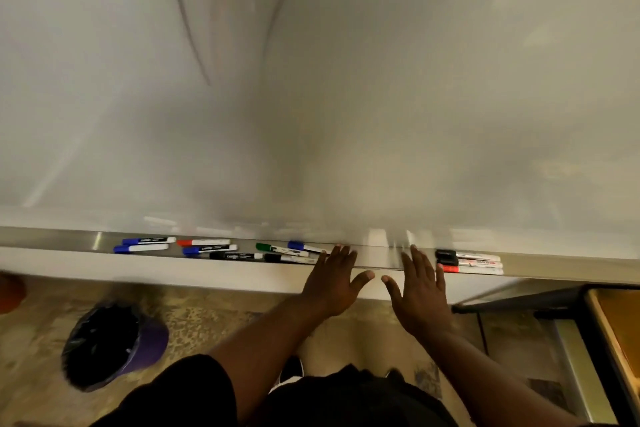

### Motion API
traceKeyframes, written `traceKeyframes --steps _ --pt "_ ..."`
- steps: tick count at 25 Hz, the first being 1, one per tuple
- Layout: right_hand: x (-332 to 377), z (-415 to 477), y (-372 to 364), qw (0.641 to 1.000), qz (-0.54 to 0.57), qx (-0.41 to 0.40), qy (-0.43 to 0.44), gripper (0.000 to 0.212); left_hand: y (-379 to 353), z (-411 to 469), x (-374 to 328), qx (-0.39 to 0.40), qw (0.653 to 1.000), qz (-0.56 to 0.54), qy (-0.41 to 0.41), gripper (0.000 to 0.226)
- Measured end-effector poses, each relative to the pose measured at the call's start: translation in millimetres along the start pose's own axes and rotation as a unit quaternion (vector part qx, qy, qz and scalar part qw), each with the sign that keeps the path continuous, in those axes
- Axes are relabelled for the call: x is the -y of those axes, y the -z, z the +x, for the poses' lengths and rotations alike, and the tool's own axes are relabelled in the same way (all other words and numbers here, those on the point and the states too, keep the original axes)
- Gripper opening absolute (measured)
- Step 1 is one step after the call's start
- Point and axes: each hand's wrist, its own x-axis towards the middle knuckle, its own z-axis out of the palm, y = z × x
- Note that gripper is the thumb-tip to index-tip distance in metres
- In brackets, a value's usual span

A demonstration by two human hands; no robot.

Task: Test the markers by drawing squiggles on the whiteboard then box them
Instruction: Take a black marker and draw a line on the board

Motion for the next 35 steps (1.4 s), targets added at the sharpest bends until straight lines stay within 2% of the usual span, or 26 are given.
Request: traceKeyframes --steps 2,7,12,15,25,31,35 --pt "26 2 -6 1.000 0.006 0.012 0.010 0.081 8 -8 28 0.000 0.999 0.032 -0.019 0.093" --pt "109 11 -32 0.997 0.030 0.013 0.065 0.053 23 -28 101 0.000 0.994 0.093 -0.050 0.082" --pt "167 21 -53 0.997 0.033 0.011 0.072 0.047 28 -43 157 0.026 0.993 0.111 -0.015 0.081" --pt "180 27 -60 0.998 0.022 0.036 0.050 0.046 33 -42 178 0.053 0.991 0.124 -0.019 0.082" --pt "191 55 -57 0.999 0.010 0.049 -0.008 0.032 43 -36 184 0.056 0.992 0.105 -0.049 0.079" --pt "191 49 -55 0.999 0.024 0.023 0.007 0.035 58 -36 198 0.002 0.997 0.051 -0.061 0.066" --pt "200 39 -51 0.997 0.067 -0.021 0.030 0.030 62 -39 207 -0.080 0.994 0.012 -0.074 0.043"
